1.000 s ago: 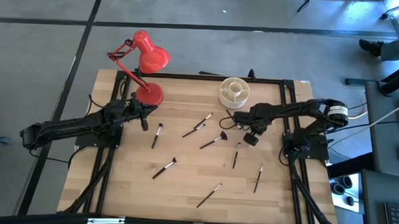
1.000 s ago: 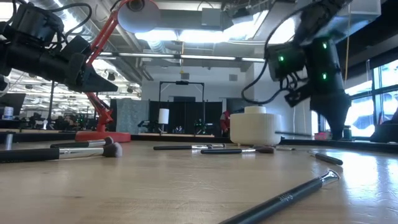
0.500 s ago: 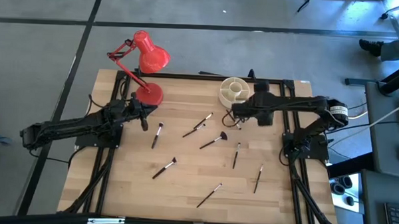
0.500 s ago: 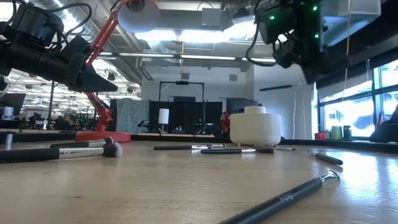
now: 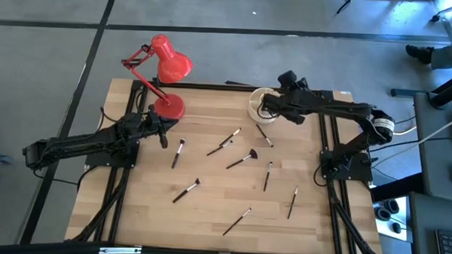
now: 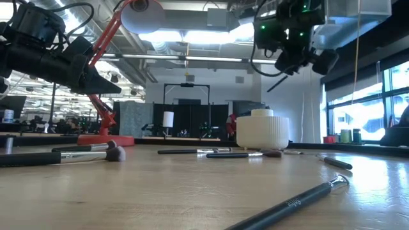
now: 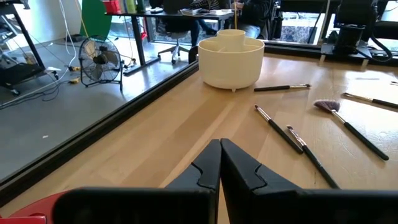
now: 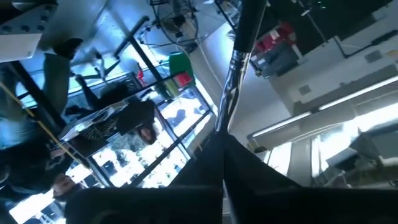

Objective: Put items in baskets/containers
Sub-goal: Put the black eyeshadow brush into the white organizer

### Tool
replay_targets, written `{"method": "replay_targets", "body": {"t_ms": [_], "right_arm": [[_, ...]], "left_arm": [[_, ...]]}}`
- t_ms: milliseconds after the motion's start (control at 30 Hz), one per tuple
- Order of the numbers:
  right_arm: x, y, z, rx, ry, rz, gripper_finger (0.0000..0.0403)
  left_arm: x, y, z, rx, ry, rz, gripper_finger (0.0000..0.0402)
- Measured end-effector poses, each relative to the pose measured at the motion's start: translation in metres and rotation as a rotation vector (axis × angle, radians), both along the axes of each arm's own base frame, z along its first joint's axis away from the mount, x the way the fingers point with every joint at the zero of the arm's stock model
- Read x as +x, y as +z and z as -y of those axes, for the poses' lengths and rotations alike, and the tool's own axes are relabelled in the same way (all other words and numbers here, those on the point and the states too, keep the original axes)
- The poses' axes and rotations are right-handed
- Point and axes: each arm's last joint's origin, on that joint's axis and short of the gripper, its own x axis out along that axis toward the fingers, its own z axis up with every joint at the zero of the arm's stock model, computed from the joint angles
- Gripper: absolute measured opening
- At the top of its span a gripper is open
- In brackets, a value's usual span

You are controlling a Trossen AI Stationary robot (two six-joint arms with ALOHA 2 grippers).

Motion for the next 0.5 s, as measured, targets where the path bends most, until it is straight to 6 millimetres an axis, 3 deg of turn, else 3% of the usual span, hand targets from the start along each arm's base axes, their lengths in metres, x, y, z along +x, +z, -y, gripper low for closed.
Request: {"method": "replay_targets", "body": {"t_ms": [500], "right_arm": [[0.021,-0.041,0.015,0.134,0.002,-0.193,0.0]], "left_arm": [[0.0,0.0,0.0,0.011,0.009,-0.004,0.0006]]}}
